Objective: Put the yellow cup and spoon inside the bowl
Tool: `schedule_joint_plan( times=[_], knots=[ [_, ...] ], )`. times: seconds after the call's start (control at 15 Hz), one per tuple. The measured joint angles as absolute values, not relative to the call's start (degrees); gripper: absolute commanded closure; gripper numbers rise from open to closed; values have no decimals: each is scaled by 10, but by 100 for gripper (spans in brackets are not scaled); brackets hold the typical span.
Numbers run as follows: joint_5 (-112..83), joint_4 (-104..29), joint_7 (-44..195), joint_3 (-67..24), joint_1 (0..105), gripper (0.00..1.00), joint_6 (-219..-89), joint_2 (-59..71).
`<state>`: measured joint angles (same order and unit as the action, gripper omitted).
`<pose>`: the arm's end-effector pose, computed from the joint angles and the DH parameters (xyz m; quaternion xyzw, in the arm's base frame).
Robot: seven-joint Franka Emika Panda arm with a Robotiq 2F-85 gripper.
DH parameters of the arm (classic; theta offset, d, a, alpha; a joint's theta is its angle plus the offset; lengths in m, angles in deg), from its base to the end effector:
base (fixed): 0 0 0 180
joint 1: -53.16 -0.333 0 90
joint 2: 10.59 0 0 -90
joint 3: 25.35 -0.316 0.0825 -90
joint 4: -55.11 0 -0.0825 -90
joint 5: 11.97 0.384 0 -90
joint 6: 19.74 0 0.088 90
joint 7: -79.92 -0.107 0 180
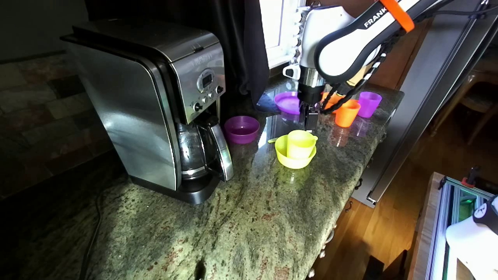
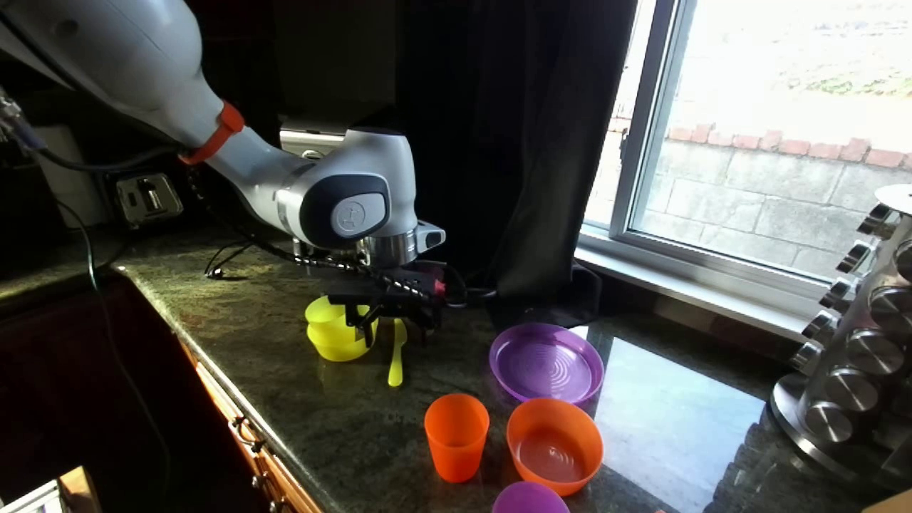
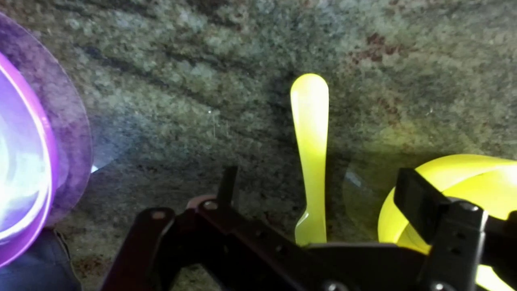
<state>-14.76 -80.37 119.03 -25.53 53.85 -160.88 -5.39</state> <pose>0.5068 -0.0044 0.2891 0.9373 0.3482 -0.0014 0.0157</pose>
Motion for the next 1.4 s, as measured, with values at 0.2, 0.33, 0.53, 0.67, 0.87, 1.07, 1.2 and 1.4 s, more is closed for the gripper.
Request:
schedule_joint_plan(
  times=[0.2,0.33,0.53,0.67,0.87,1.07,1.2,1.4],
  knots=[
    [-145,-804,1195,-256,539,10,-1610,-46],
    [-143,-804,1199,-257,539,16,-1615,-42],
    [-142,-803,1201,-257,539,28,-1622,-33],
    [-142,-800,1202,-258,539,22,-1625,-26],
    [-142,-796,1204,-260,539,35,-1625,-17],
    [-142,-796,1205,-260,543,60,-1625,-13],
    [-142,-796,1207,-260,546,77,-1625,-14],
    [-142,-796,1214,-260,555,99,-1625,-15]
  ],
)
